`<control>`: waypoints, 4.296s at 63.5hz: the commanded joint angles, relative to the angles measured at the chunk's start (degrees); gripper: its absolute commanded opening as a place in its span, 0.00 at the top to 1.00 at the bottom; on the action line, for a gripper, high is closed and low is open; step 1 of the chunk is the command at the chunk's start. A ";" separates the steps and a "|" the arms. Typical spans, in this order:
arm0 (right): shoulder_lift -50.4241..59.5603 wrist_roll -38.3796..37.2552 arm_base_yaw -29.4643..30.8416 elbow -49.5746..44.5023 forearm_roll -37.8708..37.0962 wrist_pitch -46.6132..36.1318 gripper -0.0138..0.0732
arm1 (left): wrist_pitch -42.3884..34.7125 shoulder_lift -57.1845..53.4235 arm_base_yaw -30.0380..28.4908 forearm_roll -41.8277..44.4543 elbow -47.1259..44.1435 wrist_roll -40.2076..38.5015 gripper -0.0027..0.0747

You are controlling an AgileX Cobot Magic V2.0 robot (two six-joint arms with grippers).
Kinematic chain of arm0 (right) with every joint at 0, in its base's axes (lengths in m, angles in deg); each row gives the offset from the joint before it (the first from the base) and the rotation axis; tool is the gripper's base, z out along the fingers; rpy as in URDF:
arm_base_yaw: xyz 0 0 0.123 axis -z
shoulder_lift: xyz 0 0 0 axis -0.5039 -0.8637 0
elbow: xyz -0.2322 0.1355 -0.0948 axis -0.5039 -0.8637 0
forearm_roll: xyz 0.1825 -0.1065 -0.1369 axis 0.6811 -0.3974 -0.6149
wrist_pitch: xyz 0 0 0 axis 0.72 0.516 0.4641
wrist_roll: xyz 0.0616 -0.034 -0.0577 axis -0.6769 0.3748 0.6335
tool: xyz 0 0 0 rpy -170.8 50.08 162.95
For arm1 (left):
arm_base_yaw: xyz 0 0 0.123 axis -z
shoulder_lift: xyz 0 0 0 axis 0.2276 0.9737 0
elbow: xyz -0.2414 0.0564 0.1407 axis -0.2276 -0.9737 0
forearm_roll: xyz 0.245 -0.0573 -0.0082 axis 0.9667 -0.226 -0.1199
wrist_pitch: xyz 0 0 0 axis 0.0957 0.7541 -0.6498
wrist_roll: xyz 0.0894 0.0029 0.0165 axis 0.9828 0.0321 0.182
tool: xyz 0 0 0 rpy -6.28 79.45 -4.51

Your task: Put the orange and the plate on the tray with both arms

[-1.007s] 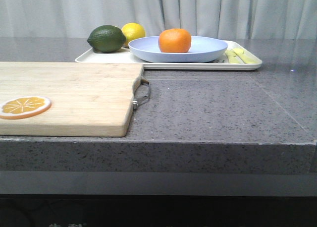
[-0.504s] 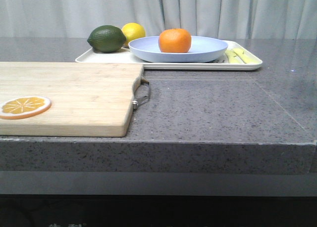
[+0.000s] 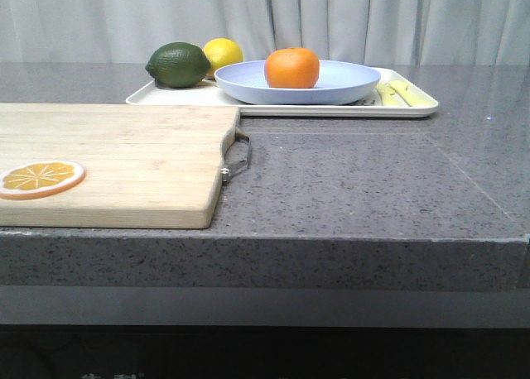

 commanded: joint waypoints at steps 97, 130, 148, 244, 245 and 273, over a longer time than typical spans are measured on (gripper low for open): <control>6.55 0.48 -0.01 -1.07 -1.05 -1.10 0.92 | -4.08 -0.33 -0.08 -0.54 1.48 -0.48 0.99; 6.55 0.48 -0.01 -1.07 -1.05 -1.10 0.92 | -28.44 -29.85 -30.47 0.15 -26.08 -0.48 0.99; 6.55 0.48 -0.01 -1.07 -1.05 -1.10 0.92 | -34.76 -42.90 -40.78 -3.11 -43.50 -0.48 0.99; 22.79 0.48 8.53 -22.51 1.03 -25.38 0.92 | -38.81 -43.75 -41.03 -3.23 -47.45 -0.48 0.99; 23.57 0.48 8.80 -23.83 1.03 -27.52 0.92 | -38.81 -43.75 -41.03 -3.23 -47.45 -0.48 0.99; 33.95 0.48 9.96 -44.53 4.27 -49.28 0.92 | -38.81 -43.75 -41.03 -3.23 -47.45 -0.48 0.99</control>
